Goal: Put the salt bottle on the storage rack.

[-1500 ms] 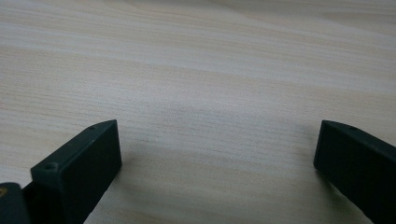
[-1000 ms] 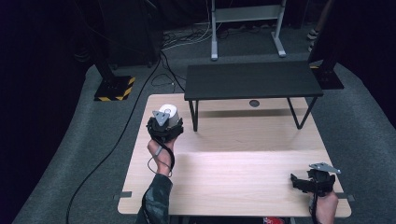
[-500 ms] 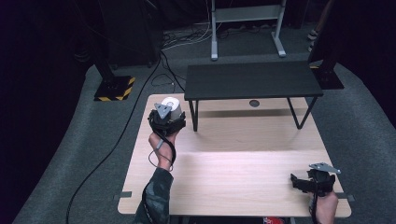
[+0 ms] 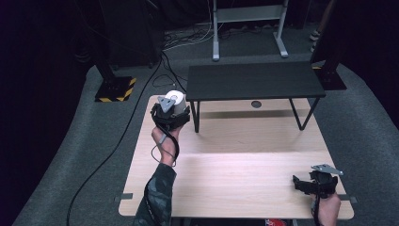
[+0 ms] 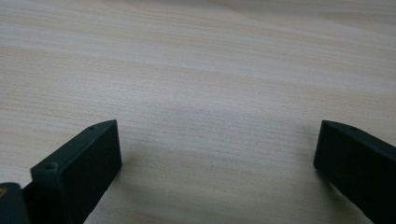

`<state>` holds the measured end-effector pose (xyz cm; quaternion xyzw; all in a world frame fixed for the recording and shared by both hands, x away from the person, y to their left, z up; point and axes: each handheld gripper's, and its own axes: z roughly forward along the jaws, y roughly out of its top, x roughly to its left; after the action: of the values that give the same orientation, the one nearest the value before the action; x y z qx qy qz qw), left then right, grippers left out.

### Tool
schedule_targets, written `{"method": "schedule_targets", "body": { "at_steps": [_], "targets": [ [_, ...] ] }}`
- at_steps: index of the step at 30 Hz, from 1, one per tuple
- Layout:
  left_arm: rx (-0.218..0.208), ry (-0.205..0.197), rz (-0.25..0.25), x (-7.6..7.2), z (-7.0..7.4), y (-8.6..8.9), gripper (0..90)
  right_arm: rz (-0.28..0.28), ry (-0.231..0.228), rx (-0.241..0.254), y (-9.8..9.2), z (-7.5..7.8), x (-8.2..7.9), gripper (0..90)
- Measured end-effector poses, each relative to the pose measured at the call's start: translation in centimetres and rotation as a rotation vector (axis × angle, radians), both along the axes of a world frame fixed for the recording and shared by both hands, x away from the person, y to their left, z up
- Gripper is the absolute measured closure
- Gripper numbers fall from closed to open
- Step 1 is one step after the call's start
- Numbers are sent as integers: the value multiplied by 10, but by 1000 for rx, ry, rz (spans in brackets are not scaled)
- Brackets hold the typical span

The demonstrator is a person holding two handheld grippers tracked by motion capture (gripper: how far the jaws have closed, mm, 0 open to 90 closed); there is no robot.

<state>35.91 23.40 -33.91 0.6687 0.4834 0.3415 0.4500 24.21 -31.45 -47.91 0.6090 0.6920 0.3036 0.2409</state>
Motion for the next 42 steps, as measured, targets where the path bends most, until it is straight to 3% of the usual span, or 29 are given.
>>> {"method": "schedule_targets", "body": {
  "at_steps": [20,42],
  "targets": [
    [21,-21,-40,9,23,-16,289,1,0,2,0,0,0,0],
    [1,-28,-73,32,42,-38,289,2,0,4,-1,0,0,0]
  ]
}}
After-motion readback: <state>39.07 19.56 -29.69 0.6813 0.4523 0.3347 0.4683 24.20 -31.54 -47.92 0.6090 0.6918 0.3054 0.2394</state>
